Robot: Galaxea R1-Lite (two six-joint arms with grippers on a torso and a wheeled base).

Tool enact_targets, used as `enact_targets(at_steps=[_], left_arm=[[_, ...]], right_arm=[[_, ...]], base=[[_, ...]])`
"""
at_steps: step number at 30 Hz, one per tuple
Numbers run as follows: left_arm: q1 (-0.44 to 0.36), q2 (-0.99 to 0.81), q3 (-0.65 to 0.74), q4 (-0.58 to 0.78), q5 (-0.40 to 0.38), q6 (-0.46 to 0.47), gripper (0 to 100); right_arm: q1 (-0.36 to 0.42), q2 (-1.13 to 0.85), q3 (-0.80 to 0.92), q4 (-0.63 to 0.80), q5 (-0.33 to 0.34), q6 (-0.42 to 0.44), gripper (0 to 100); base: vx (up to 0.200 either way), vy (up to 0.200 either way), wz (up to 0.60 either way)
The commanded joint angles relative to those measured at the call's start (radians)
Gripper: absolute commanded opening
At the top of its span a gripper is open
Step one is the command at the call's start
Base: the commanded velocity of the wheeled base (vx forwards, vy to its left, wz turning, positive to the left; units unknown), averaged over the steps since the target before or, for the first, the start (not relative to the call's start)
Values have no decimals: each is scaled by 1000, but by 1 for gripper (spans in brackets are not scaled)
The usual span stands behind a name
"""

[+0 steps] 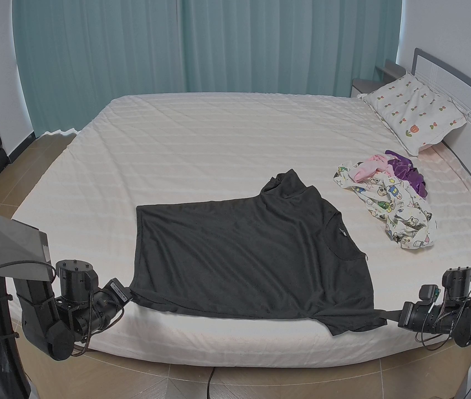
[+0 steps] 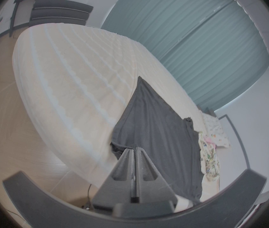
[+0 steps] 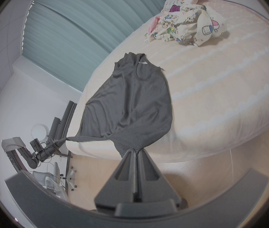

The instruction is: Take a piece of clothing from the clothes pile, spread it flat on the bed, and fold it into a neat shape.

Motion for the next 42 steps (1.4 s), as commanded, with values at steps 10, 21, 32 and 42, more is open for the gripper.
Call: enact_targets(at_steps=[10,21,32,42], left_arm=[[-53,-156,74,263,-2,156,0],[-85,-106,153,261,0,199,0],[-86,3,198,254,-3,197,0],[-83,3,235,258,-49,192,0]], right_arm=[[-46,-77,33,7,18,14,0],[-54,-175,33,191,16,-96,0],[-63,-261,33,328,16,-200,0],[-98,-277,33,454,7,-346,0]], base=[[0,0,0],[0,0,0],[0,0,0],[0,0,0]])
